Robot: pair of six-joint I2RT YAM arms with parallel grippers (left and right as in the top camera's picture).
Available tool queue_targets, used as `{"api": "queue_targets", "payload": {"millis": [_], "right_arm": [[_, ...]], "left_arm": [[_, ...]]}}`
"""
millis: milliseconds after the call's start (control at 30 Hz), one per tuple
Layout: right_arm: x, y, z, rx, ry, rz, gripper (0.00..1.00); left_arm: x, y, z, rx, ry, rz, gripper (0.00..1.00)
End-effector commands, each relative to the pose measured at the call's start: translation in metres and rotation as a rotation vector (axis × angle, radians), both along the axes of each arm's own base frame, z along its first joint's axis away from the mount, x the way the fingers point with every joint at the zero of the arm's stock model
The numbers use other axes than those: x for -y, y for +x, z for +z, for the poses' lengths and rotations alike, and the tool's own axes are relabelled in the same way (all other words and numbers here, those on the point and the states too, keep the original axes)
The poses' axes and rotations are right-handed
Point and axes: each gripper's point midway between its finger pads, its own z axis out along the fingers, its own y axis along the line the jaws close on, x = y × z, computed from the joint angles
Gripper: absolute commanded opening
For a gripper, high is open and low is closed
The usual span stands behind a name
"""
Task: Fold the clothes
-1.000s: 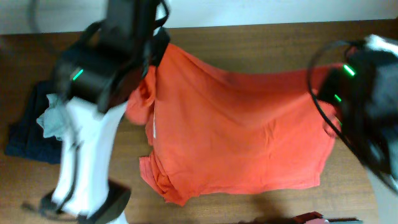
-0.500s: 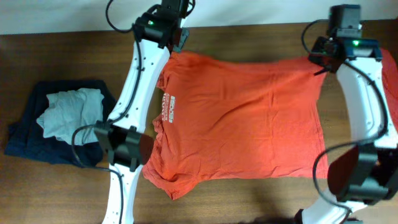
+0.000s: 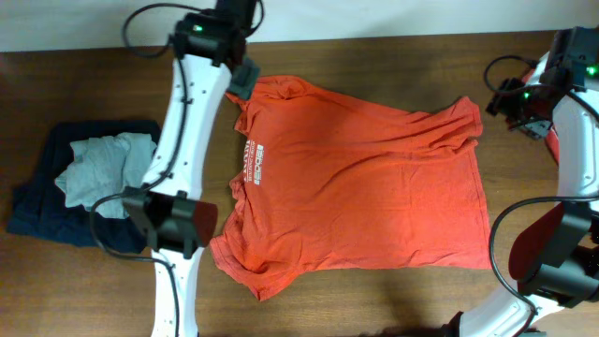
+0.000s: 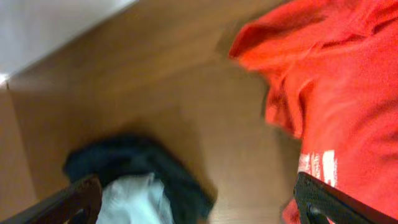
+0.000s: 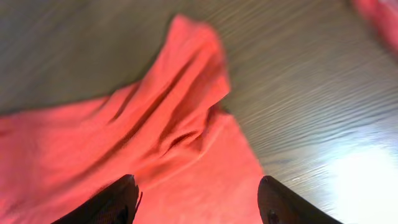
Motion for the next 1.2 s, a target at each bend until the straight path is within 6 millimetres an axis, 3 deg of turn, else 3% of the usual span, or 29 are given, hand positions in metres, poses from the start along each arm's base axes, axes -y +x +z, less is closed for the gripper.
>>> {"api": "queue_targets", "payload": {"millis": [0,133,267,333,433,533,633,733,867,933,1033,1167], "right_arm": [[-0.033,-0.001,0.025,0.083,0.109,0.144,0.66],[-0.044,-0.015,0.069,0.177,0.088,0.191,0.66],[-0.053,-0.04,0.128,0.304,0.026,0.201,0.67],[-0.061,-0.064,0.165,0.389,-0.017,0.206,0.68],[-0.071,-0.093,0.193,0.447,-0.045,0.209,0.68],[-0.084,-0.13,0.196,0.413,-0.032,0.205,0.68],[-0.083,-0.15,0.182,0.357,-0.049,0.178,0.68],[-0.083,-0.154,0.153,0.302,-0.025,0.154,0.71],[-0.076,-0.156,0.089,0.138,0.04,0.063,0.77],[-0.077,-0.158,0.052,0.048,0.081,0.045,0.77],[-0.077,-0.158,0.018,-0.027,0.114,0.032,0.77],[-0.075,-0.153,-0.012,-0.079,0.14,0.011,0.77]], "left_arm": [[-0.038,-0.022,0.026,0.025,-0.05,0.187,0.96],[-0.065,-0.051,0.039,-0.039,-0.113,0.236,0.96],[-0.069,-0.072,0.086,0.044,-0.288,0.213,0.95],[-0.077,-0.097,0.131,0.15,-0.352,0.208,0.95],[-0.082,-0.125,0.171,0.252,-0.372,0.199,0.95],[-0.083,-0.148,0.183,0.273,-0.374,0.195,0.95],[-0.083,-0.15,0.152,0.166,-0.361,0.219,0.96],[-0.078,-0.127,0.089,0.04,-0.365,0.232,0.98],[-0.043,-0.095,0.002,-0.055,-0.501,0.09,0.99],[-0.036,-0.082,-0.037,-0.07,-0.532,0.072,0.99],[-0.03,-0.062,-0.077,-0.066,-0.549,0.032,0.99],[-0.011,-0.03,-0.111,-0.044,-0.636,-0.056,0.98]]}}
